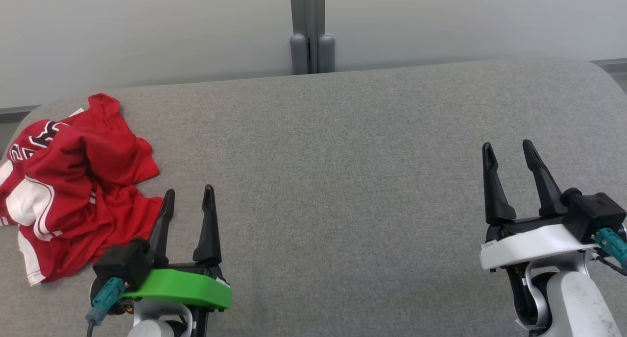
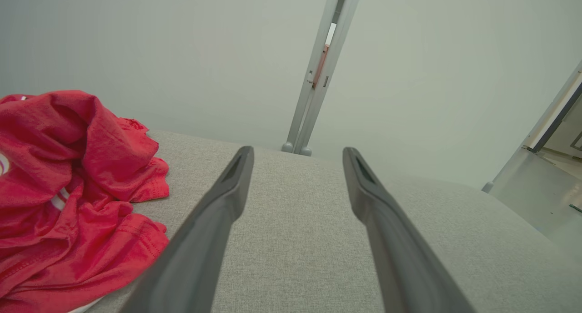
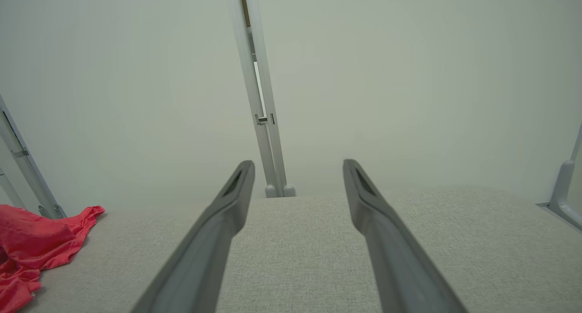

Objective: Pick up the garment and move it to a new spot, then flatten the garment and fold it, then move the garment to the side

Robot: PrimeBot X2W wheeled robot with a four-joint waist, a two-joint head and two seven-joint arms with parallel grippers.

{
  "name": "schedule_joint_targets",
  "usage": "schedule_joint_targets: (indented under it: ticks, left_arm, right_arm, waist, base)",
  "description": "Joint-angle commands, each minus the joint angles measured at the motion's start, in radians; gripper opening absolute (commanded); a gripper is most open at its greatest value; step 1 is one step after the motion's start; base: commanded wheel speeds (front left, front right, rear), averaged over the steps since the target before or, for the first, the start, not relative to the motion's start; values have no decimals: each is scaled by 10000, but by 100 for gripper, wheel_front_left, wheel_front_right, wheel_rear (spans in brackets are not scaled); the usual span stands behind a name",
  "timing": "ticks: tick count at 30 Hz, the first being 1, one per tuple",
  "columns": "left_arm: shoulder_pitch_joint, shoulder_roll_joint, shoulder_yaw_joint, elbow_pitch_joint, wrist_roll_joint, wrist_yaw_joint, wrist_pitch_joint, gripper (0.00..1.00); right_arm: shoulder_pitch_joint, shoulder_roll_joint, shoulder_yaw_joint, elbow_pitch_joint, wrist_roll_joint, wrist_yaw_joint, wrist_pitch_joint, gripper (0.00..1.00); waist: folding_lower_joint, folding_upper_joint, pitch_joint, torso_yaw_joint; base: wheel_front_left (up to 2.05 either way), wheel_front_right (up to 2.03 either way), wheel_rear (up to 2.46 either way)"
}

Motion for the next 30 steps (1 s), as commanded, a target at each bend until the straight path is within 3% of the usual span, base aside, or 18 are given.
schedule_joint_targets:
  ticks: [1, 14, 19, 23, 30]
  left_arm:
    - [18, 106, -116, -40, 326, 92, -95, 100]
    - [23, 333, -857, 241, 1600, 445, -383, 100]
    - [14, 338, -988, 389, 1856, 820, -496, 100]
    - [109, 186, -694, 274, 1513, 738, -574, 100]
    - [317, -44, -125, 552, 1158, 139, -715, 100]
  right_arm:
    - [-7, -30, -2, -155, -322, 24, -115, 100]
    - [-24, -39, 84, -120, -1837, 25, -404, 100]
    - [-5, -41, 112, -171, -2039, 18, -504, 100]
    - [30, -44, 64, -221, -1685, 18, -589, 100]
    - [103, -39, -56, -39, -499, 18, -743, 100]
  waist:
    - [0, 0, 7, -7]
    - [0, 0, 0, -62]
    - [0, 0, 14, -47]
    - [0, 0, 35, -36]
    - [0, 0, 24, -46]
  base:
    - [0, 0, 0]
    - [0, 0, 0]
    - [0, 0, 0]
    - [0, 0, 0]
    - [0, 0, 0]
